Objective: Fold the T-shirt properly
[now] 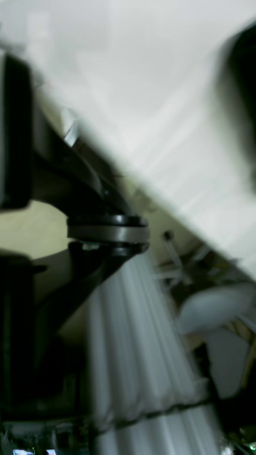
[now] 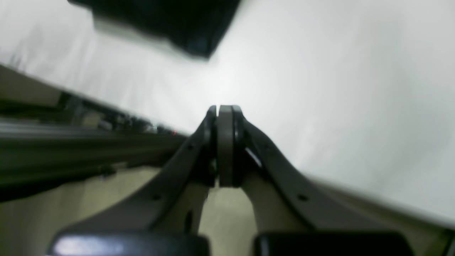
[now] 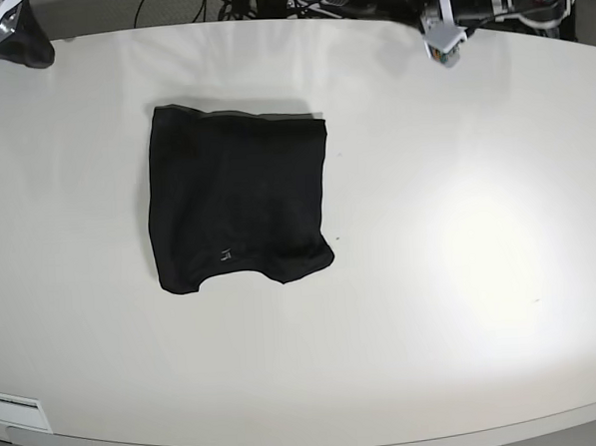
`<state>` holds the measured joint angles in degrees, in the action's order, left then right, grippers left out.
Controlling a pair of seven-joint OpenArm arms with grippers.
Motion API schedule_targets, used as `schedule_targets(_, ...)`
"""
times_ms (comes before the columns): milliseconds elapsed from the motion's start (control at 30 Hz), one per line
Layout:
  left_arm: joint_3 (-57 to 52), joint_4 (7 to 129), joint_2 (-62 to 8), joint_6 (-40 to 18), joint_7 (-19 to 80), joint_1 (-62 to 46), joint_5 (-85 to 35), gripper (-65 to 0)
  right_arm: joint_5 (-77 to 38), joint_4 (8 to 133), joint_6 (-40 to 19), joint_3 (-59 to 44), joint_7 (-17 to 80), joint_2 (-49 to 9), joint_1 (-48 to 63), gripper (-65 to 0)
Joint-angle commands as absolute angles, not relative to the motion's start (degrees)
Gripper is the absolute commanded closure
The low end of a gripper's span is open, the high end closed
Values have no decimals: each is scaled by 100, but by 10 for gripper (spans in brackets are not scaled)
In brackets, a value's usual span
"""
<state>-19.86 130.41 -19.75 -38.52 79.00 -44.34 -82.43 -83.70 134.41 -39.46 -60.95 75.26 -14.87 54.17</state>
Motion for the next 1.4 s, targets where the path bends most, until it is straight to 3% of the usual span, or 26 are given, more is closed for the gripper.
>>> schedule_targets(0,-2099,13279,-2029,-3809,7832,-4845,-8291,0,-8500,13500,-3953,-6145,7524,-1444,5666,0)
schedule_targets(233,-2241,13443,-1817,-3920,7341,-6973,-7456,0,-8500,13244,-4000,-5527,8000,-1035,6578,0)
schedule_targets(367,-2196,12956,-1632,-3900,6731,-7279,-6477,0,-8500,12186,-4000,-4622,7975,-1044,6689,0)
schedule_targets(433,-2051,12514,-1636,-3830,6438,-7192,-6189,0,-8241,11557,-4000,-4143,7500,-1083,6661,0)
schedule_targets(700,-998,9848,-1636,-3837,5006,-5463,-4556,0,-5605,9161,-4000,-2534,5459,-1450,5489,0)
schedule_targets(933,-552,6956,-1636,-3802,2495,-3013,-1979,0,-2902,7352,-4000,-1664,3096,-1612,3804,0)
schedule_targets(1000,-403,5992,-1634,-3509,1826,-2377,-1433,0,-2495,6779,-3920,-1269,2628,-1693,3382,0)
schedule_targets(1167,462,3640,-1566,-2571,526,-1240,-836,0,-1389,5321,-2357,56,1896,-1695,2547,0)
schedule_targets(1367,1503,2303,-993,-1459,-451,-1072,-860,0,-705,4049,-1411,1275,1127,-1302,2191,0)
